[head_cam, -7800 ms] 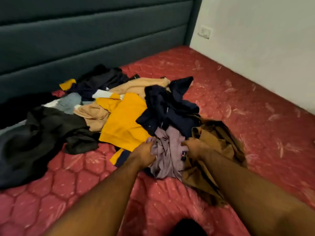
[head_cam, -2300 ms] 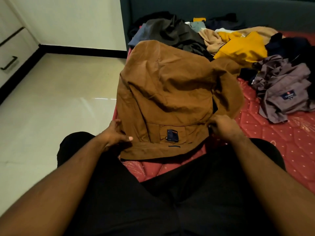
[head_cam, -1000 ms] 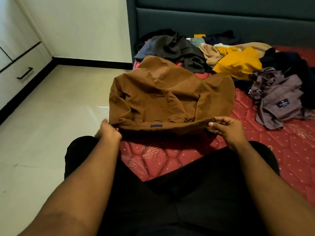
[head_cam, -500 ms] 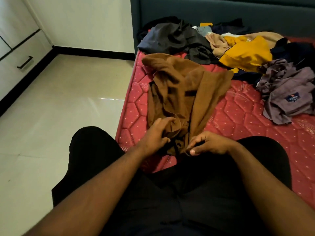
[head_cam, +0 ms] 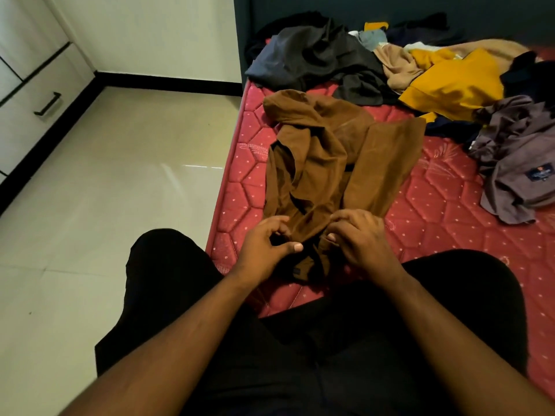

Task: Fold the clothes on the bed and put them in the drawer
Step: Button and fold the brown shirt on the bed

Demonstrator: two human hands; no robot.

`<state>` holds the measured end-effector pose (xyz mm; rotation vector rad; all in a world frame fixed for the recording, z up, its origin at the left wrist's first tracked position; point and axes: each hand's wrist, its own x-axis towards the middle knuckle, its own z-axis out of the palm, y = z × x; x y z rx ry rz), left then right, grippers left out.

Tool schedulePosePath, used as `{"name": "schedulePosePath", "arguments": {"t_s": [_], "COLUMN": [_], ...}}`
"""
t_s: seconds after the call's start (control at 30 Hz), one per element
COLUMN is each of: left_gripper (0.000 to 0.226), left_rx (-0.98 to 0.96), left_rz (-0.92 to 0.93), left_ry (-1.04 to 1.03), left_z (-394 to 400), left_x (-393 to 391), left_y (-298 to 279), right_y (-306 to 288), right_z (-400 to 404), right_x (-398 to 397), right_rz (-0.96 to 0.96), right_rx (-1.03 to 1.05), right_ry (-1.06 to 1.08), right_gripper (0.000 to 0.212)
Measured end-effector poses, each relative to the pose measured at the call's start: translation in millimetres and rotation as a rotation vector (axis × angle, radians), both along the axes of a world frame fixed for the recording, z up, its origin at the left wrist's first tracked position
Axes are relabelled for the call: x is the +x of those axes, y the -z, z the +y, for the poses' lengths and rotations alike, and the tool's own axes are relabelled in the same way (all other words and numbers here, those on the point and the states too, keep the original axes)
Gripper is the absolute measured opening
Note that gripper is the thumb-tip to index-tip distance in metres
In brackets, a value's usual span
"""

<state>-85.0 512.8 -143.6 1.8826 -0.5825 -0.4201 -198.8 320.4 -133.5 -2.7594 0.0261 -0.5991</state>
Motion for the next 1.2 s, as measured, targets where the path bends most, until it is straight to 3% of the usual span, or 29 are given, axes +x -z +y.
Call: {"name": "schedulePosePath", "arguments": {"t_s": [0.1,0.17,0.23,0.3,0.33,0.4,0.47,0.53,0.57,0.63,0.7,0.8,0.9,1.0,1.03,1.1,1.2], "left_gripper": [0.029,0.020,0.026,0.039,0.040,0.019,0.009,0.003,0.007,0.010,0.012,0.009,0.005,0.007,0.005,0.004,0.006], "left_rx": [-0.115,-0.103,-0.058,-0.103,-0.158,-0.272,-0.553,-0.912,-1.023,-1.127,-1.115,-0.729,-0.368,-0.300,-0.343,-0.491,-0.712], "left_rz": [-0.061,-0.286,-0.553,-0.553,-0.493,-0.278,0.212,0.725,0.848,0.923,0.962,0.896,0.428,0.055,0.052,0.249,0.524], "left_ry": [-0.110,-0.094,-0.097,-0.241,-0.353,-0.648,-0.904,-1.003,-1.019,-1.023,-0.939,-0.645,-0.407,-0.298,-0.365,-0.546,-0.888], "left_z": [-5.5,-9.6,-10.7,-7.3,-5.1,-5.0,-5.1,2.9,7.0,5.1,-8.7,-31.1,-40.6,-41.8,-41.7,-40.3,-17.4], "left_x": [-1.2,-1.3,4.0,19.5,31.2,63.5,112.1,160.5,178.1,195.6,188.5,144.2,109.3,91.5,87.8,86.9,96.4], "left_y": [-35.5,-65.3,-89.3,-108.4,-112.6,-123.7,-125.4,-122.2,-120.1,-115.8,-113.0,-104.9,-104.7,-110.9,-113.1,-109.7,-92.9], "right_y": [-29.2,-49.4,-73.0,-96.5,-105.6,-119.1,-131.2,-137.9,-140.5,-142.7,-139.5,-130.7,-121.5,-118.3,-117.6,-116.6,-108.2], "right_z": [7.0,10.3,4.7,-11.0,-21.0,-48.0,-74.7,-92.4,-95.0,-89.9,-78.0,-58.5,-47.3,-43.4,-42.8,-41.0,-44.3], "right_x": [-0.4,3.7,12.7,26.0,32.6,49.9,68.2,82.0,87.4,96.1,101.2,102.1,97.0,85.9,82.5,74.9,54.7], "right_rz": [-0.069,-0.129,-0.238,-0.357,-0.407,-0.475,-0.510,-0.518,-0.520,-0.513,-0.474,-0.324,-0.202,-0.163,-0.175,-0.220,-0.375], "right_rx": [0.232,0.321,0.313,0.258,0.226,0.223,0.333,0.440,0.471,0.535,0.644,0.802,0.670,0.464,0.438,0.462,0.838], "right_ry": [-0.138,-0.145,-0.128,-0.074,-0.010,0.181,0.374,0.504,0.514,0.445,0.341,0.198,0.129,0.037,0.016,0.054,0.274], "right_gripper": [0.022,0.024,0.020,0.015,0.013,0.013,0.016,0.019,0.018,0.012,0.016,0.021,0.020,0.022,0.024,0.024,0.021]}}
